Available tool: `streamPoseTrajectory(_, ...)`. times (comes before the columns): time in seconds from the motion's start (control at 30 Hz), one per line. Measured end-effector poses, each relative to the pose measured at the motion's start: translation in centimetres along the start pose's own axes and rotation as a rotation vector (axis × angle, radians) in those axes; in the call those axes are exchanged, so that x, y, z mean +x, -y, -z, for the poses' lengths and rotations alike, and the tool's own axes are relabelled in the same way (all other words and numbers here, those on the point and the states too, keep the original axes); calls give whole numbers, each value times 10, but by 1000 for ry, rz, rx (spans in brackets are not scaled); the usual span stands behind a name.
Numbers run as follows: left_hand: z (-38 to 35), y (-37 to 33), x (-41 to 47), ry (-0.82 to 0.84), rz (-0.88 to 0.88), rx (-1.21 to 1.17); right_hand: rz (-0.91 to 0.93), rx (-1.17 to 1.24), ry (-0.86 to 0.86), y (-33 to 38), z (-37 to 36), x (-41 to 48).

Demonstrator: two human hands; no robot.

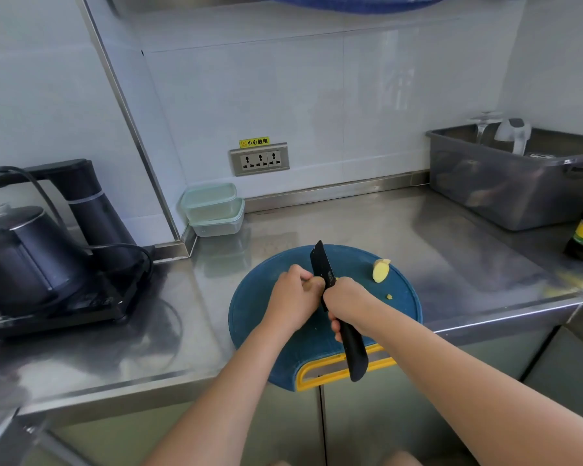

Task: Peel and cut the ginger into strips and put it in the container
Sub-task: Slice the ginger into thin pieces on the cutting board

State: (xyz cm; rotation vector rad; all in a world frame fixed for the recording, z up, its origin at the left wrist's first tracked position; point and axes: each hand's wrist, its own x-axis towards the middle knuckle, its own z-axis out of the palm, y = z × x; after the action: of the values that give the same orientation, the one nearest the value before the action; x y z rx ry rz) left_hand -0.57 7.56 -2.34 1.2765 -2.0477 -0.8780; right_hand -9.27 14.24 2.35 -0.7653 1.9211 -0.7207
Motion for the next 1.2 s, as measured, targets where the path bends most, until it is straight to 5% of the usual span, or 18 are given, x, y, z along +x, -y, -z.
streamPoseTrajectory(0.57, 9, 3, -4, -15, 31, -119, -37, -178, 0, 0, 6, 1)
streamPoseTrajectory(1.2, 6, -1, 0, -4, 89, -57, 177, 2, 23, -14, 25, -21)
